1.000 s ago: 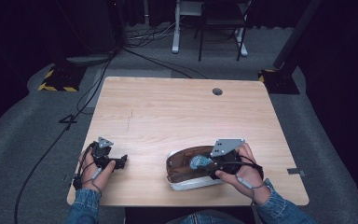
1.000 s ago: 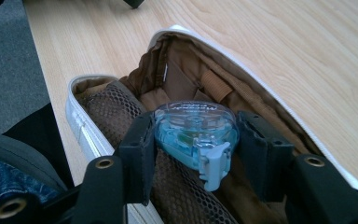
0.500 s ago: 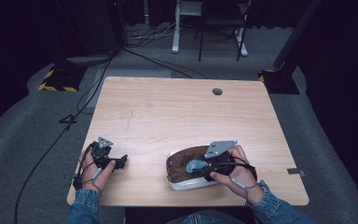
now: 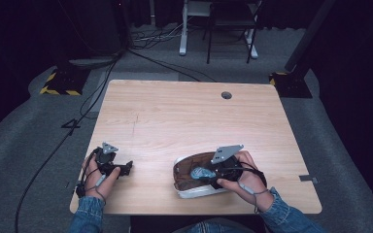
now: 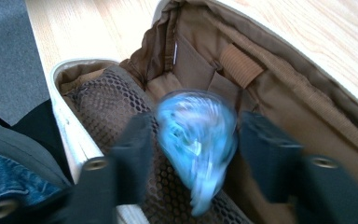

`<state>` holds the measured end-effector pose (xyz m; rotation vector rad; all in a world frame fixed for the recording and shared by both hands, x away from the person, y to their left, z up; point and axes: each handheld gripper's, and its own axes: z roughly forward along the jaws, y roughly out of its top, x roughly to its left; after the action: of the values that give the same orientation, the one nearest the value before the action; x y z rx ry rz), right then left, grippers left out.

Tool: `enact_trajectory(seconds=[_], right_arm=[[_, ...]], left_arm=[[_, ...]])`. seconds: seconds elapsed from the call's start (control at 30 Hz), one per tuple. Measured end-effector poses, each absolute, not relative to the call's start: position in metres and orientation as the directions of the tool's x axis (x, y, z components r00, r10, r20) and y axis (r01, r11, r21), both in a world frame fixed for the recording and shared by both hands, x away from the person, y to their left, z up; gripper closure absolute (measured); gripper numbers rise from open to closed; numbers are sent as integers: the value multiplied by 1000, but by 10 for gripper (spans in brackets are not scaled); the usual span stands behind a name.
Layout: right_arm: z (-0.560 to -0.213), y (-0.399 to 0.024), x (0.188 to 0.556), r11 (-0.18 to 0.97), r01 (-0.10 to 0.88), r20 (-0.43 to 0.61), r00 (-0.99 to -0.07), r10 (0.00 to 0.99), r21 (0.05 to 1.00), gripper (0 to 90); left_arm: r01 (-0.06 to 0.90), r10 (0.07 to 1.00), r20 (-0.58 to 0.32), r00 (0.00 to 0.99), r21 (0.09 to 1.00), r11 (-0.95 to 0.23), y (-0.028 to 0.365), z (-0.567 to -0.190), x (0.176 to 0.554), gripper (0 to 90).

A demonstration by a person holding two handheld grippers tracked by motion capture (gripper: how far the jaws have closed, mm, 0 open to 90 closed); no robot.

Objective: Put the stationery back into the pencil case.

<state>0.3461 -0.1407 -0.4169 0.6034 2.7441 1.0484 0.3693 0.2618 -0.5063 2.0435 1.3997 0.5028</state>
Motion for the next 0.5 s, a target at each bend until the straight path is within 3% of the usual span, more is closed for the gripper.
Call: enact_trajectory(seconds=[0.5], right_arm=[[-390, -163, 347, 609, 304, -11, -889, 458, 732, 363]], left_arm=[[698, 927, -25, 375, 666, -264, 262, -506, 370, 1]])
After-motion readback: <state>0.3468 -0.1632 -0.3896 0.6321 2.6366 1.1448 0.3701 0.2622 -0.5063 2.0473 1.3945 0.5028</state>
